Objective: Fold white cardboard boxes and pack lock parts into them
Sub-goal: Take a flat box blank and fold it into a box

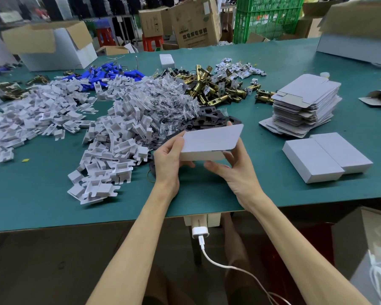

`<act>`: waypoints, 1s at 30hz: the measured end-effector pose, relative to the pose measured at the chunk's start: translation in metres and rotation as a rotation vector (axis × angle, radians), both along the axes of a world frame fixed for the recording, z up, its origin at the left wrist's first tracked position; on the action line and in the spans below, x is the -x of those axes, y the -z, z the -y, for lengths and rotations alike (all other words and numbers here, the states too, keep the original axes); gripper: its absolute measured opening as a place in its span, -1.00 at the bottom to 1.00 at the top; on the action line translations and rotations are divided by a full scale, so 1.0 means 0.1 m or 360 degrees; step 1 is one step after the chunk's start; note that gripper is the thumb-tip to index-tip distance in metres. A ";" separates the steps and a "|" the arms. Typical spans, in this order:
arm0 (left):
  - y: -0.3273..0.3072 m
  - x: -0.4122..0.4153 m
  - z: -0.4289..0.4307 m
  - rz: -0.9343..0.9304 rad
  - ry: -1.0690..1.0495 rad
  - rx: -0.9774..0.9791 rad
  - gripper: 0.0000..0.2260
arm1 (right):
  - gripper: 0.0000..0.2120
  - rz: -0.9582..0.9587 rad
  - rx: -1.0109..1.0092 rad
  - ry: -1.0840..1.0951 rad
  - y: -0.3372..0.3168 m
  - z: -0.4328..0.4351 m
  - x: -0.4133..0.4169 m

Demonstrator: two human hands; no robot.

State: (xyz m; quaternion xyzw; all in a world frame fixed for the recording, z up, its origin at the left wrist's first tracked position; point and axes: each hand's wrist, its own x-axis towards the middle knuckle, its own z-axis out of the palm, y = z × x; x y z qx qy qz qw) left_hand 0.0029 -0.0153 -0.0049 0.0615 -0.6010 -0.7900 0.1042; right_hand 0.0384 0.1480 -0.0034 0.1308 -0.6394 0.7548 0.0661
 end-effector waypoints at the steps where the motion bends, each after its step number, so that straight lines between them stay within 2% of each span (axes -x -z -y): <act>1: 0.00 -0.01 -0.01 -0.0023 0.0036 0.0041 -0.80 | -0.19 -0.0001 0.0010 -0.0017 -0.01 0.00 0.00; 3: 0.00 -0.02 -0.03 -0.0061 0.0132 0.0176 -0.80 | -0.24 -0.0010 0.0002 -0.0008 -0.02 0.00 -0.01; 6: 0.00 -0.04 -0.05 -0.0098 0.0259 0.0337 -0.67 | -0.27 0.0011 -0.0073 0.0006 -0.02 0.01 -0.02; 9: 0.00 -0.05 -0.06 -0.0098 0.0236 0.0355 -0.56 | -0.48 0.0008 -0.0153 0.0053 -0.02 0.01 0.00; 13: 0.04 -0.03 -0.08 -0.0152 0.0155 0.0557 -0.41 | -0.70 -0.0037 -0.0167 0.0167 -0.03 0.01 -0.02; 20: -0.05 -0.09 -0.08 -0.0221 0.0385 0.0288 -0.65 | -0.66 0.0038 -0.0198 0.0200 0.01 -0.01 0.00; 25: -0.08 -0.11 -0.06 -0.0181 0.0551 0.0227 -0.39 | -0.68 0.0075 -0.0361 0.0235 0.00 0.03 0.01; 27: -0.08 -0.13 -0.07 -0.0192 0.0605 0.0279 -0.36 | -0.68 0.0095 -0.0374 0.0253 -0.01 0.04 0.00; 30: -0.08 -0.13 -0.10 -0.0254 0.0631 0.0483 -0.67 | -0.69 0.0094 -0.0472 0.0286 -0.02 0.05 0.01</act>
